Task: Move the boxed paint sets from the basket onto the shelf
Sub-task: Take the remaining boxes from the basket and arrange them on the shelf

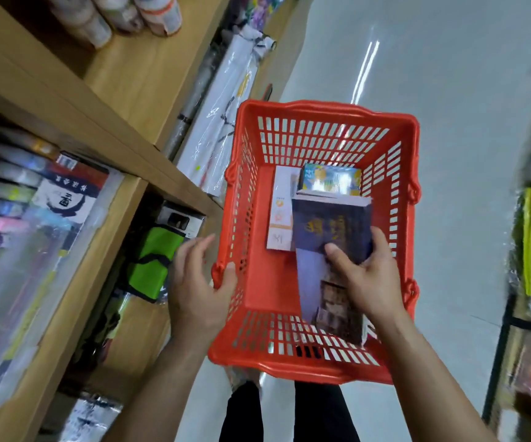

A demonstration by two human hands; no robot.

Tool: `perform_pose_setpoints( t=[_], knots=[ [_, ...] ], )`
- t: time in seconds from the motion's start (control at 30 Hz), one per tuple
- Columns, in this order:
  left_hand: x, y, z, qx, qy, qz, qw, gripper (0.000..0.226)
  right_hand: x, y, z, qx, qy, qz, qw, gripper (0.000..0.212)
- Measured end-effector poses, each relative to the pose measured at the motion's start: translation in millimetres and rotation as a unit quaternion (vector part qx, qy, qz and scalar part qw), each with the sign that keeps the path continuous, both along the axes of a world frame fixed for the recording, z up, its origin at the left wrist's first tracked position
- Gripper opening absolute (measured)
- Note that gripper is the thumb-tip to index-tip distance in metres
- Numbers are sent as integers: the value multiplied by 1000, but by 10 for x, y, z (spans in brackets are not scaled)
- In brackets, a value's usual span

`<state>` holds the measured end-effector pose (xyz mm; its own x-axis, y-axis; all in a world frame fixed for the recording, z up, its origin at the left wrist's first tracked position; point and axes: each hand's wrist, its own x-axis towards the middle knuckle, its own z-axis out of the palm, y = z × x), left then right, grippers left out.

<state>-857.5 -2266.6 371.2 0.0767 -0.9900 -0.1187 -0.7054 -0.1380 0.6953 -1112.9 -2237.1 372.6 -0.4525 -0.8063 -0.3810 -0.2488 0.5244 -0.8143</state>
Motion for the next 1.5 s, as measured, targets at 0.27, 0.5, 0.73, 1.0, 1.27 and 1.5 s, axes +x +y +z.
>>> perform_pose_setpoints(
  t=[0.27, 0.5, 0.73, 1.0, 1.27, 1.5],
  knots=[
    [-971, -583, -570, 206, 133, -90, 965, 32, -679, 211, 428, -36, 5, -181, 983, 43],
    [-1346, -795, -1336, 323, 45, -109, 939, 82, -986, 519, 346, 2, 5, -241, 971, 40],
    [-1660, -540, -1480, 210, 72, -143, 965, 83, -908, 661, 74, 19, -7, -227, 974, 40],
    [-1732, -635, -1682, 270, 210, 43, 939, 67, -840, 690, 23, 13, -28, -226, 974, 37],
    [-1784, -780, -1635, 317, 220, -42, 922, 44, -834, 682, 1, 16, -22, -220, 975, 45],
    [-1304, -703, -710, 231, 168, -43, 957, 43, -759, 620, 98, 35, -19, -232, 972, 43]
  ],
)
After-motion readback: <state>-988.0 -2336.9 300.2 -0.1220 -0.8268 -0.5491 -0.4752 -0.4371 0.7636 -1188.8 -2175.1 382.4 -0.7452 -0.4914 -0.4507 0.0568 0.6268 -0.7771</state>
